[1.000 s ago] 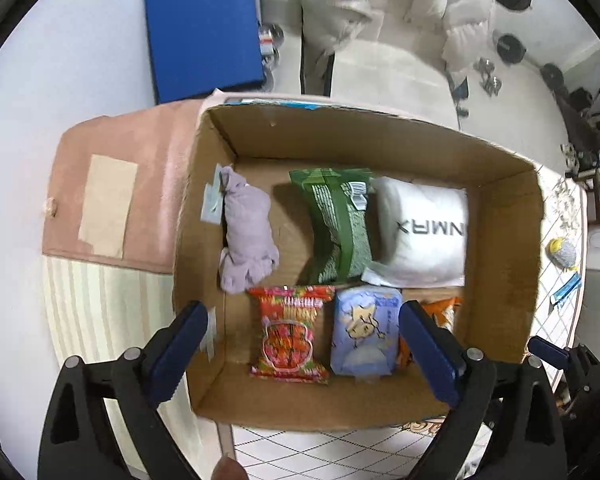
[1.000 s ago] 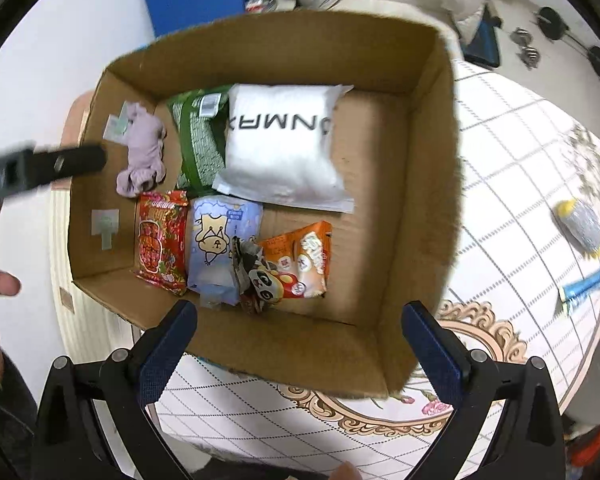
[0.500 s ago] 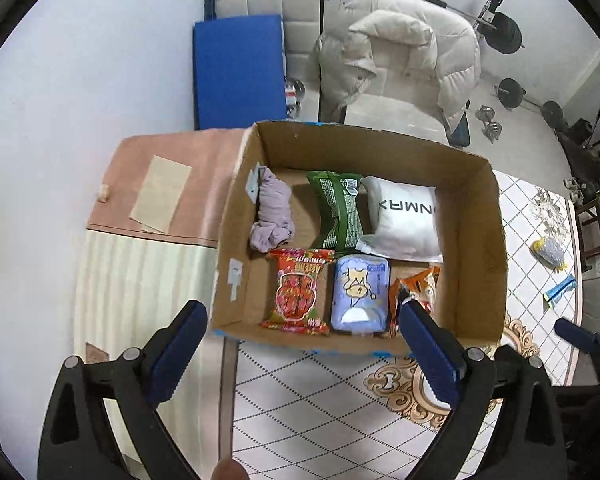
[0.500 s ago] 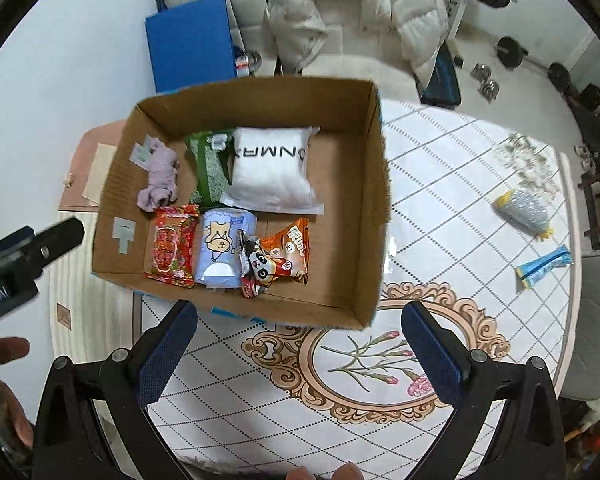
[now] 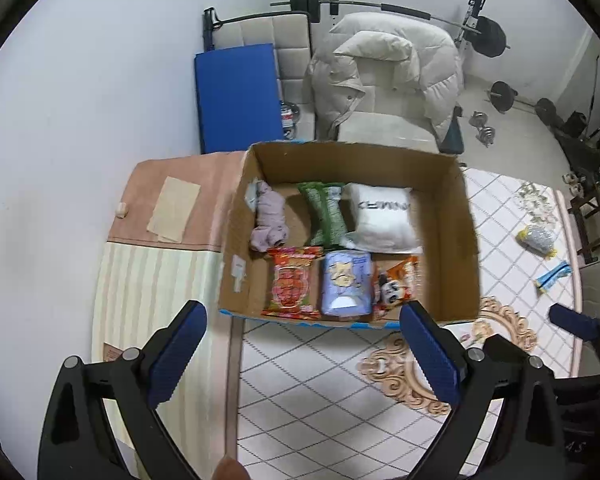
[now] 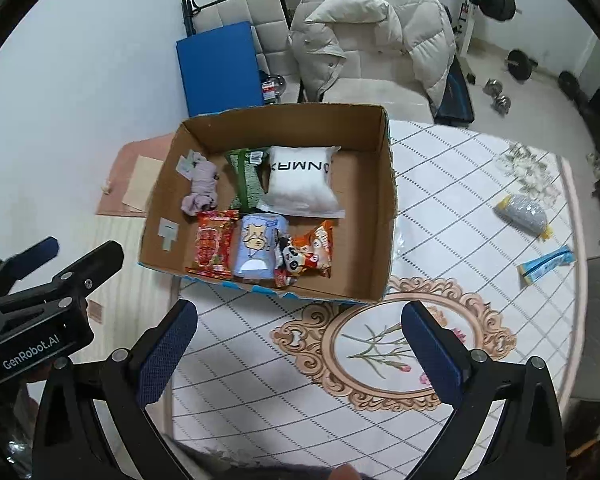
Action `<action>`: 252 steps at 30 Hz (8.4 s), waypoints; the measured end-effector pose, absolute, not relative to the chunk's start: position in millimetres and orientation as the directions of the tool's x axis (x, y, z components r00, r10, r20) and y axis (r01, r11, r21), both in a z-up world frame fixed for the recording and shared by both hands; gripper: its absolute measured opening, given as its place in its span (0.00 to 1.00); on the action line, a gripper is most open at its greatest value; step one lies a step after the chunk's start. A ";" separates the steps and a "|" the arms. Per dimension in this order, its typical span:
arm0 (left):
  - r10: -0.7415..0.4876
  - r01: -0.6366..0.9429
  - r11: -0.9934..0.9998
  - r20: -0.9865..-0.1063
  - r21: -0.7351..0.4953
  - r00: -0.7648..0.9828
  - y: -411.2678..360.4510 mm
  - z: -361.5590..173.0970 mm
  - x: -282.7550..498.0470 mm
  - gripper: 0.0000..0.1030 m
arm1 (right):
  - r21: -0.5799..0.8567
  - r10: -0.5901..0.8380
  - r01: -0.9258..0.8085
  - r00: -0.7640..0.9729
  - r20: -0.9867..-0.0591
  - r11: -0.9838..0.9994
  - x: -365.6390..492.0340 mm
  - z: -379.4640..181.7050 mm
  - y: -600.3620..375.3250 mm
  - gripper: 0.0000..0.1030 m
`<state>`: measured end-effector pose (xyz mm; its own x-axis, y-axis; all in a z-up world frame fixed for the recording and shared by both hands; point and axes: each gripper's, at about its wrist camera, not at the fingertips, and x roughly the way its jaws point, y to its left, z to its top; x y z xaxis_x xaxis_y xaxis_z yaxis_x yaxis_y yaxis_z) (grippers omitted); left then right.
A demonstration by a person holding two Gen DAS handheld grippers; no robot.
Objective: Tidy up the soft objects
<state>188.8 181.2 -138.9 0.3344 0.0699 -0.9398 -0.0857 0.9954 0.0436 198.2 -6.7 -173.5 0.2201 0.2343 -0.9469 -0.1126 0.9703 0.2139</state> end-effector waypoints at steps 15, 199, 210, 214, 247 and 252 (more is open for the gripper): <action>0.130 0.465 0.822 -0.903 0.330 0.410 -91.0 -182.7 319.1 0.96 | 0.318 0.255 0.439 0.197 -0.946 0.840 235.5 -242.3 -291.1 1.00; 0.037 -0.069 0.998 -0.818 -0.003 0.573 135.7 8.4 70.0 0.99 | -0.034 -0.004 -0.039 0.587 -0.810 0.999 68.6 31.8 -61.3 1.00; 0.049 -0.090 0.996 -0.816 -0.004 0.576 141.7 8.7 67.0 0.99 | -0.032 -0.001 -0.042 0.584 -0.812 0.999 67.1 32.6 -60.8 1.00; 0.048 -0.089 0.996 -0.816 -0.004 0.575 141.8 8.7 66.1 0.99 | -0.034 -0.001 -0.044 0.587 -0.810 0.998 66.8 34.6 -61.4 1.00; 0.050 -0.071 0.997 -0.809 0.010 0.586 140.5 9.5 71.2 0.99 | -0.046 -0.008 -0.050 0.584 -0.812 0.998 67.7 36.8 -65.8 1.00; 0.052 -0.073 0.997 -0.808 0.011 0.586 139.7 9.7 71.2 0.99 | -0.046 -0.009 -0.050 0.585 -0.811 0.998 68.3 36.7 -68.0 1.00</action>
